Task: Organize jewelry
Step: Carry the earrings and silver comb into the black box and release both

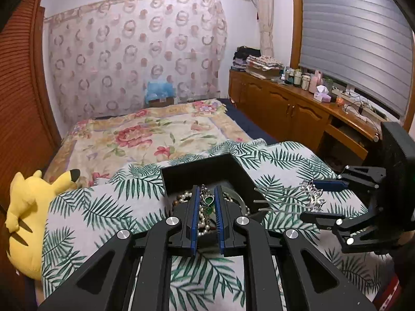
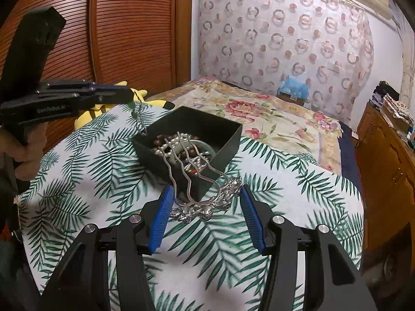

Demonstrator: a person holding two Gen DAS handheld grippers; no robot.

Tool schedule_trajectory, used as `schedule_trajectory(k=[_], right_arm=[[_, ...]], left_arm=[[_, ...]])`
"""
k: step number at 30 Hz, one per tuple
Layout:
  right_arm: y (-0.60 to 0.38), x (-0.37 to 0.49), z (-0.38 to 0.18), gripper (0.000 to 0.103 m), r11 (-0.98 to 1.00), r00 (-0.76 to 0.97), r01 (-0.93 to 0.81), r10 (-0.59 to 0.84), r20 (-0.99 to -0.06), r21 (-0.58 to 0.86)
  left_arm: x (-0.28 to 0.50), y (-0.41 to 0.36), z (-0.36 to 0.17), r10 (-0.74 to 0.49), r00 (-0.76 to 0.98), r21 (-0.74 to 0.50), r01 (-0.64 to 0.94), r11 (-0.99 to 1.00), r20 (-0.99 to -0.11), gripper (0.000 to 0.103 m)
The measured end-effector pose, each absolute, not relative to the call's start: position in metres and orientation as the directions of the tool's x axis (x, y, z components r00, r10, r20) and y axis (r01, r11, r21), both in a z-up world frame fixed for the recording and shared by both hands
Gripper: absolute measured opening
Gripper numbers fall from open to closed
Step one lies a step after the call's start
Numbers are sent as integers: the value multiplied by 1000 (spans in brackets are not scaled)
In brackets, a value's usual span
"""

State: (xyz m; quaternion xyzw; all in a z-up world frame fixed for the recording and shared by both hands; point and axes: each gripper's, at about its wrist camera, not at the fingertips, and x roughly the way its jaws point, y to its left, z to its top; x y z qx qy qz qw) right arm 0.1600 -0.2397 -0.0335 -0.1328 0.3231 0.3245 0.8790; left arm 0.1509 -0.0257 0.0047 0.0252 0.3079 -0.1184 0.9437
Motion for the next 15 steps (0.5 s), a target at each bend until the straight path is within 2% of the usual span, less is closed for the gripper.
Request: schedule_trajectory(k=[15], right_arm=[[-227,209,-35,55,746,563,-666,496,-661,-7]], left_arm=[[199,-25,-26,-210,738,-48,234,971,-641,11]])
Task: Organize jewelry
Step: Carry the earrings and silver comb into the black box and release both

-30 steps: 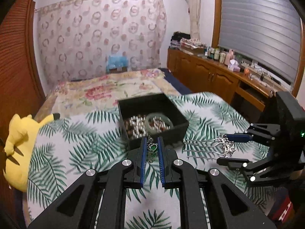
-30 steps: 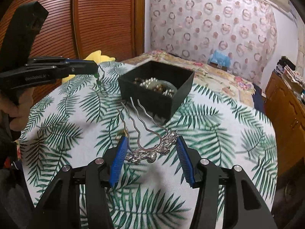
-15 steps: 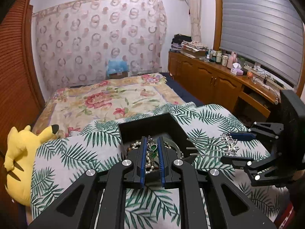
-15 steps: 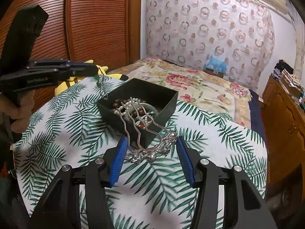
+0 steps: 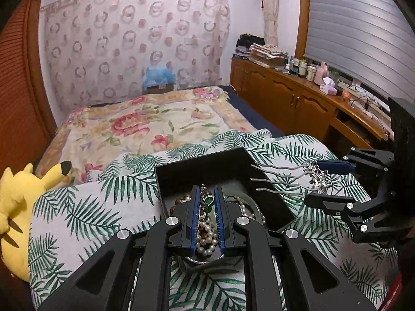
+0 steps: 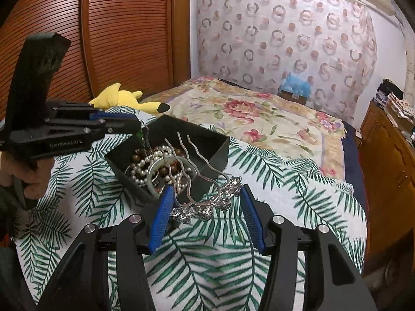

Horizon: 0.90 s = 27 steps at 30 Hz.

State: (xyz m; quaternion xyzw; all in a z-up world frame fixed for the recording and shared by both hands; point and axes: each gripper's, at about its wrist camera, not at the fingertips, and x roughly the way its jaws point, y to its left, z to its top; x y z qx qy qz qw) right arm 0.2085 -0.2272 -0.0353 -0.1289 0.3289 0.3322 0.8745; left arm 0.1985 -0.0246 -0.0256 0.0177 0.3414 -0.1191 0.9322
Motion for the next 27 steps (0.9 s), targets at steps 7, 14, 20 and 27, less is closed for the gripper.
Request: schedule_trajectory(k=[7,14,20,27], right_arm=[[-220,219,-34,55,740,559,-673,502,-660,-7],[-200,228,-36,55,717,545,-697,501,-673,-31],[-169,240,-42,55,685,525,-726,490,-696,-65],[-144,254,-51,55,659,497,-747,472,-728,-82]], left_arm=[[206,-25,-31,-213,725,-48,241,969,-655,15],[192,-4,-31,-183,749,-62,186,981,-637,31],[179,18,-31,-150,754,-64,143,988,-640,33],[174,30,-34,-134,750,-70,116,991,-648,33]])
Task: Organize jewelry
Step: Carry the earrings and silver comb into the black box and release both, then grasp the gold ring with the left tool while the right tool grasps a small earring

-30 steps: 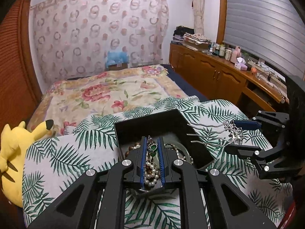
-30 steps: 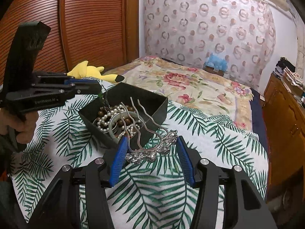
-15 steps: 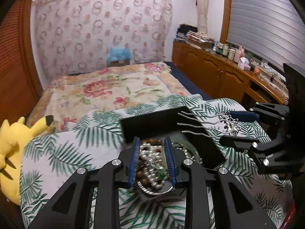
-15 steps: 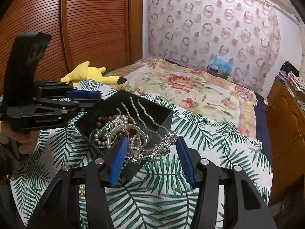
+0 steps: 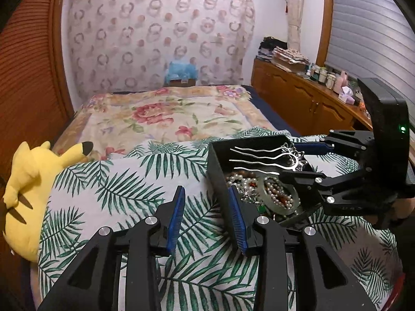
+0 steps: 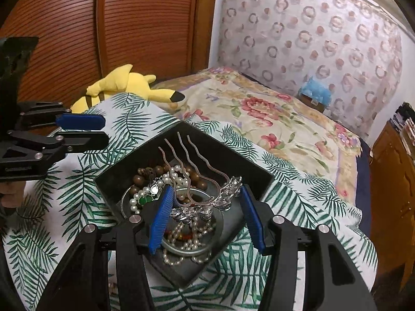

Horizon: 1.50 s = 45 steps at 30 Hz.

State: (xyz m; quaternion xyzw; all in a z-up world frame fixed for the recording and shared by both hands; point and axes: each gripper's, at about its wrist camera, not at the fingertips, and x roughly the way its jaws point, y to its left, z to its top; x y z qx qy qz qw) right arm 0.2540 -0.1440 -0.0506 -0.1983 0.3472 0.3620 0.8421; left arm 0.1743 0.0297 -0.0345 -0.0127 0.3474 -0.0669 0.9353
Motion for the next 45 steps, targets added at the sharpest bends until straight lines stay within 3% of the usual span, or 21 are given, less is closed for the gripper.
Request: schedule_trajectory(k=[8,12,17,23,25,36,45], right_arm=[[-139,260,-56,56,674,504,-733,448,-738,-92],[-144,259,-52,65,692,522,-716,449,-725,-87],[-159,246,-44,65,718,551,-692,460,-697,-73],[-180,210,-30,65,744,589,-666,475,-653,-60],[-187,197,-28,65,750,595,-660,478,-646,-53],[-213,137,-39,65,783,602,-622,469,-646,-11],[-228,109,-58,65,800,575,-597,473,-667,52]], left_arm=[[171,27,-37,-132,745,-63,121,991,-654,35],[165,25,-39,-133,744,-59,125,990,-655,42],[153,22,-39,-127,745,-48,127,991,-655,43],[134,17,-39,-134,743,-50,135,990,-656,52],[127,14,-39,-134,745,-49,134,990,-654,81],[91,-2,-41,-146,749,-42,156,987,-647,94],[65,-4,-37,-144,769,-52,143,988,-623,94]])
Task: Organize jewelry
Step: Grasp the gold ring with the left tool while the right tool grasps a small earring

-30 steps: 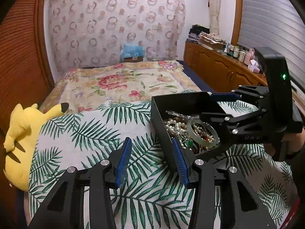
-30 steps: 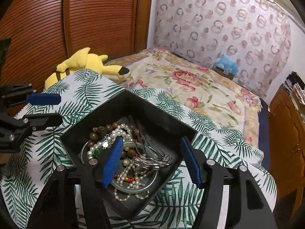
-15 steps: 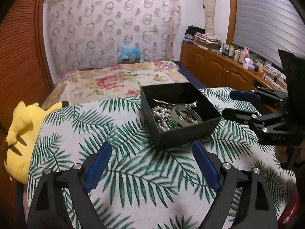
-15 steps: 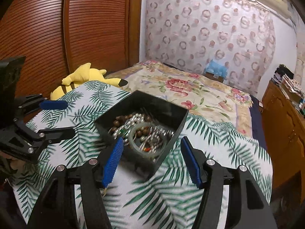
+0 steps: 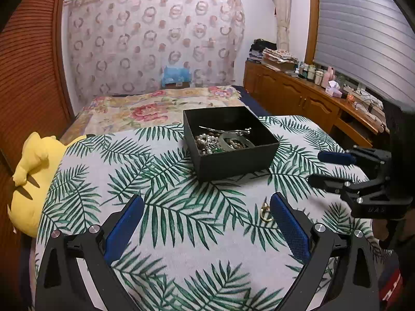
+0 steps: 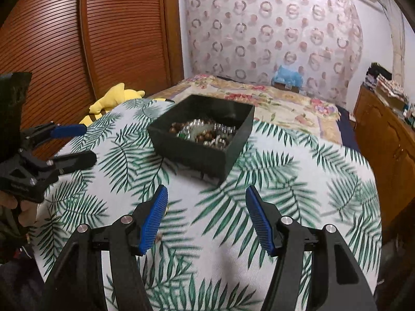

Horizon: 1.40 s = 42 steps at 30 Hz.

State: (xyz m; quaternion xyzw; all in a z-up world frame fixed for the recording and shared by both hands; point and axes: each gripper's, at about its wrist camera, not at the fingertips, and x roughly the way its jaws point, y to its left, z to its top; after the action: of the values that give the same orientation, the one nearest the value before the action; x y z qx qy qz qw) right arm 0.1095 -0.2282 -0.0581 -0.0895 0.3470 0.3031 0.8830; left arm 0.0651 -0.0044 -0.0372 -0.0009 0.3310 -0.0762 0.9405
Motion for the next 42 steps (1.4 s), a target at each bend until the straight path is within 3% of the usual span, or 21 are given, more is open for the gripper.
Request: schedule_trajectory(k=[5,12,22,23,24,42], right_arm=[[-224,99,-71,64,790,542,-609,485,-686,76],[-204,90,-87,39,752,476,-653,497,-726,88],[-182,88,-102,26,726,434,-687,459,-775,46],[-182,88,-101,23,728,436,-685,456,-776,43],[-182,88,-101,14,727,435,-685,456,-776,43],[-228,87,-86,14,776,502,-628,458,-733,55]], left_arm=[[56,-7,-39,-149,767,-49,151,987,-624,94],[47,-4,-44,-154,770,-65,146,987,-619,94],[44,-2,-54,-137,764,-55,132,990,-631,94],[45,-2,-56,-135,760,-53,132,990,-635,94],[46,-2,-57,-136,758,-54,132,990,-638,94],[81,-42,-78,-211,683,-57,240,969,-700,94]])
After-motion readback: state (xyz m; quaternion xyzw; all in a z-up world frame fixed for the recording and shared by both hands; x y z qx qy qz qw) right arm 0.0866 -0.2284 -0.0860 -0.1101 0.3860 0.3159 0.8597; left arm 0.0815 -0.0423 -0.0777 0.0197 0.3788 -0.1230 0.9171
